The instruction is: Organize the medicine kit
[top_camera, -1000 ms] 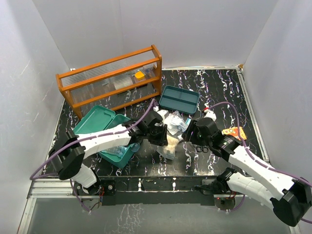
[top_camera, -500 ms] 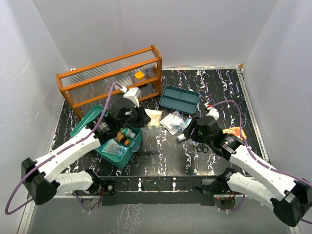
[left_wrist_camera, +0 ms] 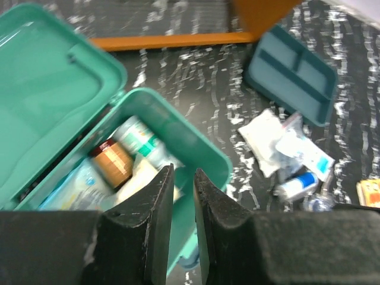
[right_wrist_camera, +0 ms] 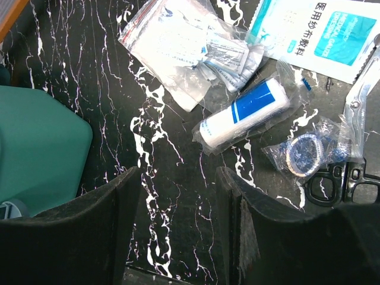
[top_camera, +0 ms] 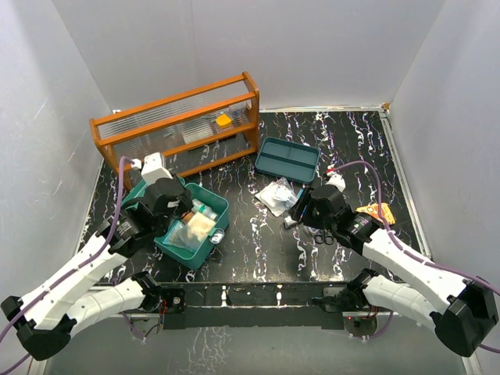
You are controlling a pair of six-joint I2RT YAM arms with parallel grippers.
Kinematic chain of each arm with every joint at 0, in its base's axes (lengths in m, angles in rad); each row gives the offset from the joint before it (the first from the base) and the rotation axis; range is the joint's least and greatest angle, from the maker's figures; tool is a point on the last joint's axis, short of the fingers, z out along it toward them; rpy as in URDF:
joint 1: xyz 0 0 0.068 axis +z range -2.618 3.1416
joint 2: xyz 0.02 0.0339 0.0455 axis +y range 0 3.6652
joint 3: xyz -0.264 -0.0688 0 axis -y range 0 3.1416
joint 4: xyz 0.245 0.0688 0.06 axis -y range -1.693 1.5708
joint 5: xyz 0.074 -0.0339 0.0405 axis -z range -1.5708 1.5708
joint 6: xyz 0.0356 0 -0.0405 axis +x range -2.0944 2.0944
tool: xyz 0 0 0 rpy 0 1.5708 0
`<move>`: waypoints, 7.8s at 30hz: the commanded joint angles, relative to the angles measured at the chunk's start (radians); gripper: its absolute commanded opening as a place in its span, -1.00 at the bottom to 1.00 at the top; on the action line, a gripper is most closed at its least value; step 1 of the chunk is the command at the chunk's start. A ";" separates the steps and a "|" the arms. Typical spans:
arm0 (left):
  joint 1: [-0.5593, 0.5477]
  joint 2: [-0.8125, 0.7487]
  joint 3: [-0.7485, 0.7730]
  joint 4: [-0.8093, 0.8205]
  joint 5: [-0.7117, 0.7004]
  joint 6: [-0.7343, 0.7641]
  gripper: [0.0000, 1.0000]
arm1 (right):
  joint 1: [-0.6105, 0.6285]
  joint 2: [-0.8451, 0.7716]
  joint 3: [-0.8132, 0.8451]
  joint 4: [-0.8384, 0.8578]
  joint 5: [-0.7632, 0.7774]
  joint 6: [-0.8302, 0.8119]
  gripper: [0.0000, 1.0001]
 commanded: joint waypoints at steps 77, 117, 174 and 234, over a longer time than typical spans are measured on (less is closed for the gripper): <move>0.485 0.146 -0.025 -0.409 0.584 0.214 -1.00 | -0.004 0.127 0.046 0.180 -0.052 -0.068 -0.02; 0.492 0.260 0.160 -0.511 0.446 0.071 -0.20 | -0.003 0.157 0.153 0.000 -0.111 -0.061 -0.05; 0.256 0.279 -0.165 -0.124 0.004 -0.114 -0.47 | -0.004 0.230 0.004 0.279 -0.132 -0.038 -0.15; 0.255 0.266 -0.307 -0.068 -0.025 -0.155 -0.57 | -0.014 0.259 0.128 0.215 0.040 -0.126 -0.08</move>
